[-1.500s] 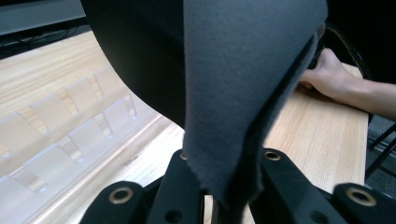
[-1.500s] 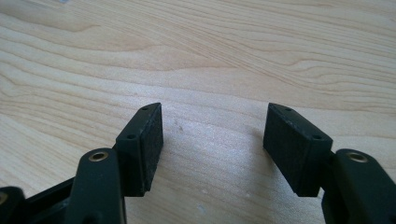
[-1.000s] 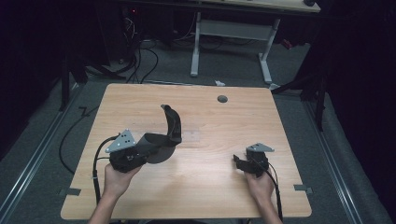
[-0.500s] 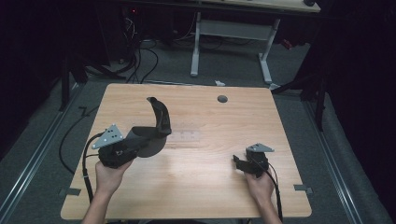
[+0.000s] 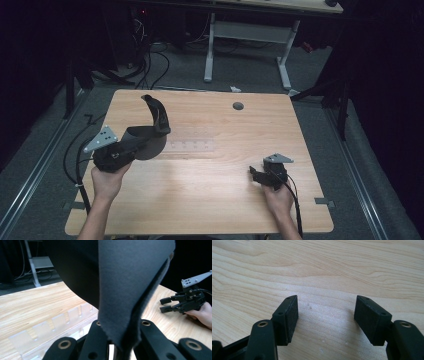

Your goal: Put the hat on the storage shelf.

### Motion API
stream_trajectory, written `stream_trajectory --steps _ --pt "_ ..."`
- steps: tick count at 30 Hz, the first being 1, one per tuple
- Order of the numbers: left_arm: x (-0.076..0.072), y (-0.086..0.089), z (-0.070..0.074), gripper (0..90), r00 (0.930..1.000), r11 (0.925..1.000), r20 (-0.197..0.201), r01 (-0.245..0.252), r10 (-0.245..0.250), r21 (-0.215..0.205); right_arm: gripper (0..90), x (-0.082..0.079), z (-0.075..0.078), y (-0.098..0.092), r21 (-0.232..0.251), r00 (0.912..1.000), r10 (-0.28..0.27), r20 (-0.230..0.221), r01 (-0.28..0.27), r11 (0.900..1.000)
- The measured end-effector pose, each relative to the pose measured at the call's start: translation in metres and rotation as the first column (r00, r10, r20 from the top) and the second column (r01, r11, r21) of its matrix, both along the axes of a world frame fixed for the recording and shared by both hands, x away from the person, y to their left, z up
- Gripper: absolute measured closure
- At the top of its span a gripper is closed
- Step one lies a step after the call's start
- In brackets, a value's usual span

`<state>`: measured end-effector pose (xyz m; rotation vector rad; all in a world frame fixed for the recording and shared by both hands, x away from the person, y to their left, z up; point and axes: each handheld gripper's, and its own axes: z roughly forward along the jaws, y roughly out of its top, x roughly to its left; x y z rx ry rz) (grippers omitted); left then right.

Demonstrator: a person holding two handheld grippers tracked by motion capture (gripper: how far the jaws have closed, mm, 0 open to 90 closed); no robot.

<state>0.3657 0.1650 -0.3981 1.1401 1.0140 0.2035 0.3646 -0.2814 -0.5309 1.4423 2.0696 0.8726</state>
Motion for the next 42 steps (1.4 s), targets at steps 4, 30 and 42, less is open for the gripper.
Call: stream_trajectory --steps 4,30,42 --pt "0.006 0.005 -0.002 85.5 0.9997 0.9997 -0.001 -0.023 0.023 0.013 36.3 0.0 0.0 0.0 0.0 1.0 -0.001 0.0 0.001 1.0" --pt "0.042 0.027 -0.011 85.5 0.9844 0.9802 0.018 -0.176 0.175 0.09 36.3 0.0 0.0 0.0 0.0 1.0 0.0 0.0 0.0 1.0" --pt "0.06 0.023 -0.026 85.5 0.9717 0.9558 0.03 -0.236 0.234 0.176 36.2 0.0 0.0 0.0 0.0 1.0 0.0 0.0 0.0 1.0"
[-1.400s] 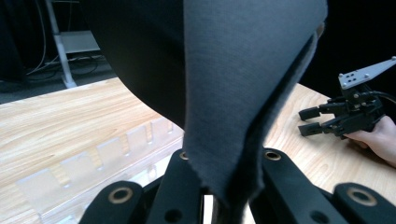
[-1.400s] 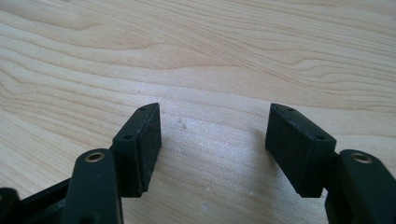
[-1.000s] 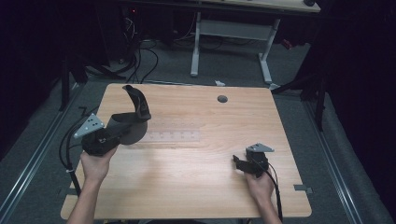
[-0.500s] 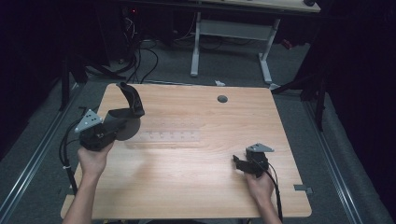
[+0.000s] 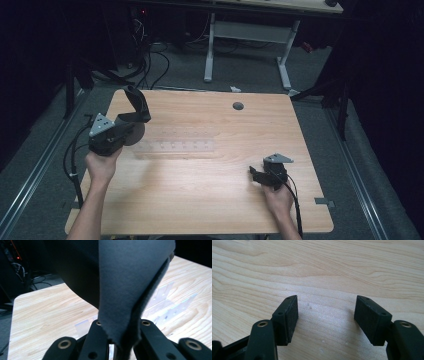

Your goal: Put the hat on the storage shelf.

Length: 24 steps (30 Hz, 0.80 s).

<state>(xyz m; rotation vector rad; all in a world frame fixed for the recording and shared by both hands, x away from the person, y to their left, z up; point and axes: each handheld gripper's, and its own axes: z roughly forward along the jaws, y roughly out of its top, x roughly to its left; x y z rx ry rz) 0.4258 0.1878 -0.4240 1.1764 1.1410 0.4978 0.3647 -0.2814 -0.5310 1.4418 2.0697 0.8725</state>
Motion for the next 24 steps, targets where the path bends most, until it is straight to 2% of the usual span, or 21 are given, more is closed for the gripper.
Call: stream_trajectory --steps 3,6,18,24 --pt "0.003 -0.002 -0.005 85.5 0.9999 0.9991 0.003 -0.01 0.01 0.042 36.2 0.0 0.0 0.0 0.0 1.0 0.0 0.0 0.0 1.0" --pt "0.004 -0.003 -0.008 85.4 0.9999 0.9981 -0.003 -0.011 0.012 0.06 36.2 0.0 0.0 0.0 0.0 1.0 0.0 0.0 0.0 1.0" --pt "0.012 -0.001 -0.014 85.5 0.999 0.9964 -0.021 -0.037 0.039 0.076 36.2 0.0 0.0 0.0 0.0 1.0 0.0 0.0 0.0 1.0" --pt "0.016 0.0 -0.017 85.4 0.9981 0.9967 -0.027 -0.054 0.056 0.06 36.2 0.0 0.0 0.0 0.0 1.0 0.0 0.0 0.0 1.0"
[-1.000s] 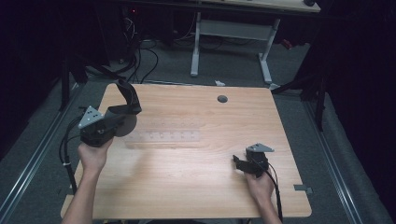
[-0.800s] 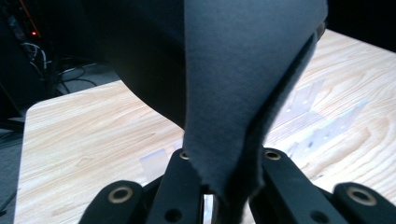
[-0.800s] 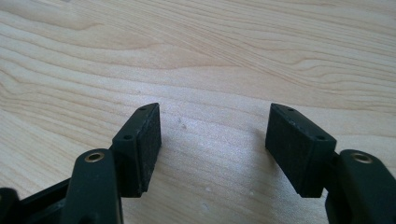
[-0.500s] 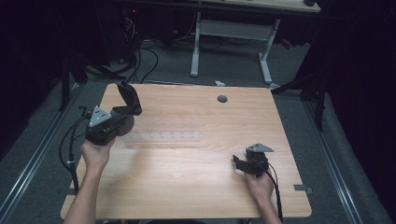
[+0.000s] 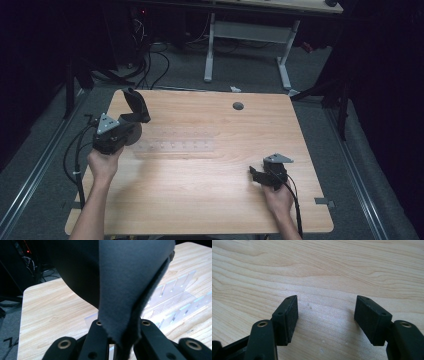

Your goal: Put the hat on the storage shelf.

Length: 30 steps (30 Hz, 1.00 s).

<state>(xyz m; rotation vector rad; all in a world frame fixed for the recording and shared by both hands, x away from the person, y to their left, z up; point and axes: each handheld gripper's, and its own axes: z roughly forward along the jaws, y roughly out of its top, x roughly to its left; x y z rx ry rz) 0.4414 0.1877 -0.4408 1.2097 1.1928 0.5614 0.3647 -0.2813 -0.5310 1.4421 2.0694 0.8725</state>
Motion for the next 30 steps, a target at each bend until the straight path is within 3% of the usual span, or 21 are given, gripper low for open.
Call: stream_trajectory --steps 30 --pt "0.0058 -0.0095 -0.0022 85.3 0.9995 1.0 -0.031 -0.009 0.009 -0.002 36.1 0.0 0.0 0.0 -0.001 1.0 0.001 0.0 -0.001 1.0"
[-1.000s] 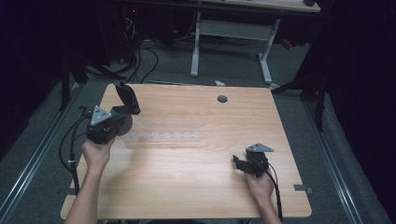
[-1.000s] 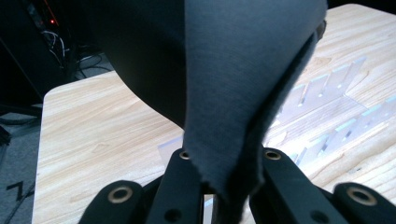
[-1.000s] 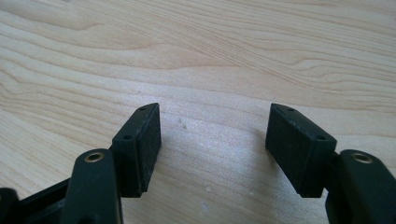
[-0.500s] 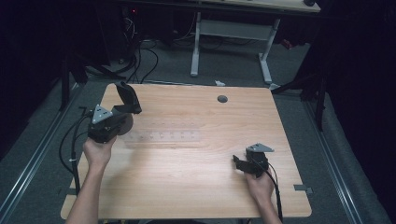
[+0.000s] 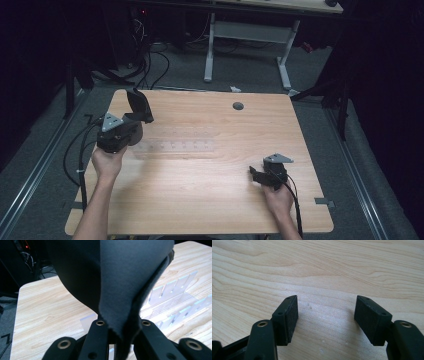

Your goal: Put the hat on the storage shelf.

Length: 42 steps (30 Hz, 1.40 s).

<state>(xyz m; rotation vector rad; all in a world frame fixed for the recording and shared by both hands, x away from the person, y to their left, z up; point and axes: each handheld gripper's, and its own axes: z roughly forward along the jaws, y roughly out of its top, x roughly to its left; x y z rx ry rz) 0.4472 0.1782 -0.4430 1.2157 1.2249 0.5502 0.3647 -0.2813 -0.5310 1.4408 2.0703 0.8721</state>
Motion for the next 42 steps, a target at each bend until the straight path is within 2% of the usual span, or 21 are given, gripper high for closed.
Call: stream_trajectory --steps 7,10,19,31,33,38,42 --pt "0.002 -0.001 -0.003 85.3 1.0 1.0 -0.001 -0.002 0.002 -0.001 36.1 0.0 0.0 0.0 0.0 1.0 0.0 0.0 0.0 1.0" --pt "0.002 0.0 -0.009 85.2 0.9999 0.9998 -0.004 -0.012 0.012 -0.019 36.1 0.0 0.0 0.0 0.0 1.0 0.0 0.0 0.0 1.0" --pt "-0.001 0.0 -0.024 85.1 0.9998 0.9997 -0.011 -0.017 0.017 -0.019 36.1 0.0 0.0 0.0 0.0 1.0 0.0 -0.001 0.0 1.0" --pt "-0.008 0.002 -0.026 79.8 0.9996 0.9996 -0.026 -0.004 0.003 -0.027 36.1 0.0 0.0 0.0 0.0 1.0 0.001 0.0 -0.001 1.0" --pt "-0.01 0.004 -0.028 77.9 0.9995 0.9996 -0.031 -0.007 0.006 -0.028 36.1 0.0 0.0 0.0 0.0 1.0 0.001 0.0 -0.001 1.0" --pt "-0.013 0.01 -0.029 66.5 0.9991 0.9986 -0.042 -0.014 0.012 -0.052 36.0 0.0 0.0 0.0 0.0 1.0 0.001 0.0 -0.001 1.0" --pt "-0.015 0.013 -0.028 54.2 0.9983 0.9988 -0.051 -0.03 0.028 -0.039 36.0 0.0 0.0 0.0 0.0 1.0 0.001 0.0 -0.001 1.0"
